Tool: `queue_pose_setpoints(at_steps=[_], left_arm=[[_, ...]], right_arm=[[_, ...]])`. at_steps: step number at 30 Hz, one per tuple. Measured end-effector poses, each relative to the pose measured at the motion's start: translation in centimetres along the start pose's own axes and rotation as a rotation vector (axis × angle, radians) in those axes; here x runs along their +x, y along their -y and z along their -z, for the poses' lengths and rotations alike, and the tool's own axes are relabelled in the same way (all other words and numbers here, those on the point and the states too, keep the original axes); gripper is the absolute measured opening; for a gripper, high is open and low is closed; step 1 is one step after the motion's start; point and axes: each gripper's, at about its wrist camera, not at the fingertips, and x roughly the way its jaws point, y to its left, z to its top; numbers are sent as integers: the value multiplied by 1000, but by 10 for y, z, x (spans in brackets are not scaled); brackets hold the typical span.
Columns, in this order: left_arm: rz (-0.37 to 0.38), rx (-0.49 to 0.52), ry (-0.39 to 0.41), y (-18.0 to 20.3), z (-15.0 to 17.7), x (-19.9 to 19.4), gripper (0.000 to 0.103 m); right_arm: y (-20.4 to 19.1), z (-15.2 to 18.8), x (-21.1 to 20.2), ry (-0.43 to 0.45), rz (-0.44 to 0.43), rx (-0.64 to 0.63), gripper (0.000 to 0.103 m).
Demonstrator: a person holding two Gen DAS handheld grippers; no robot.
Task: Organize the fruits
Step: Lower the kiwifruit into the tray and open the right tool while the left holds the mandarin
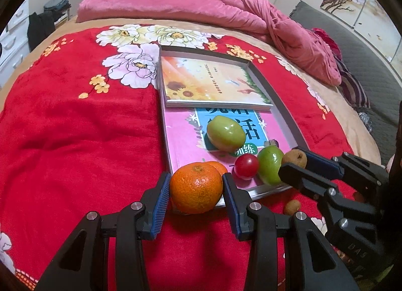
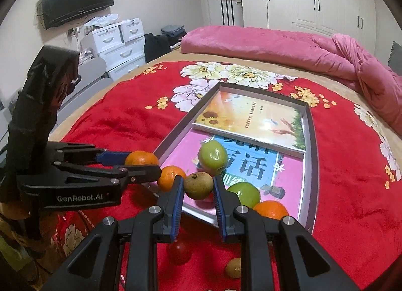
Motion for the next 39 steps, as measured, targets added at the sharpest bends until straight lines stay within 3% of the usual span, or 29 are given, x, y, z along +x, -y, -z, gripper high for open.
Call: queue_pose_setpoints(at_steps=[39], left_arm=[[13,8,-10,1,2,3,43]], right_arm=[[-1,19,31,-108,13,28,24]])
